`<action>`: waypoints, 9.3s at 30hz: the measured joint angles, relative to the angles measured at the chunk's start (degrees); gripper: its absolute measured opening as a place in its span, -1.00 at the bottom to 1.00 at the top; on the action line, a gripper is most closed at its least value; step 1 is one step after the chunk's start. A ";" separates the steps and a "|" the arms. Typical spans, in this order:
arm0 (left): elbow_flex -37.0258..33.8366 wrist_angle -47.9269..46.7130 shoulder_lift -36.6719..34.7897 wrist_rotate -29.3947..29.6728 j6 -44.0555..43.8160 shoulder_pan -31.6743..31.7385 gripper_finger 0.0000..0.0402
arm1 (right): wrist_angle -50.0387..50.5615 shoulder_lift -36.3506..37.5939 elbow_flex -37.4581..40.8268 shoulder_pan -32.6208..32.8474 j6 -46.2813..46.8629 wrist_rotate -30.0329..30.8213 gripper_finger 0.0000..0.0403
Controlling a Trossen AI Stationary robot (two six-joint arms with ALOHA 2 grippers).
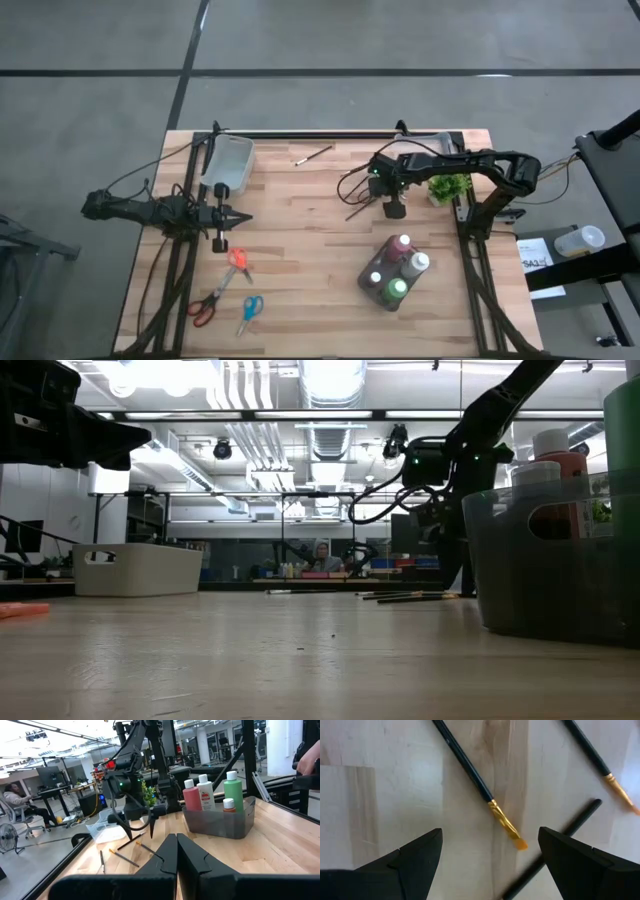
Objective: Pick & Place Paint Supplies
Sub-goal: Put the bottom gold paint brush into the transparent bin, then put the bottom silver paint brush into the transparent bin
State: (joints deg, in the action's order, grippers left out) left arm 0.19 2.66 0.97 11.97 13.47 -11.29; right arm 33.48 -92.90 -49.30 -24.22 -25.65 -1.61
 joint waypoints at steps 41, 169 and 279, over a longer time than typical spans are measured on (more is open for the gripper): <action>0.00 0.00 0.02 0.00 0.00 0.00 -1.00 | 11.03 -10.97 -12.04 -0.69 -9.54 2.37 0.62; 0.00 0.00 0.00 0.02 0.00 0.00 -1.00 | 14.66 16.78 -9.46 -2.98 19.88 10.52 -0.96; 0.00 0.00 0.02 0.00 0.00 0.02 -1.00 | 16.02 18.31 3.66 -24.16 0.22 31.74 -0.46</action>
State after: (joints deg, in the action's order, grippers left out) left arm 0.19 2.66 0.99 11.97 13.47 -11.27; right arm 49.49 -74.60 -45.64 -48.38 -25.42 30.13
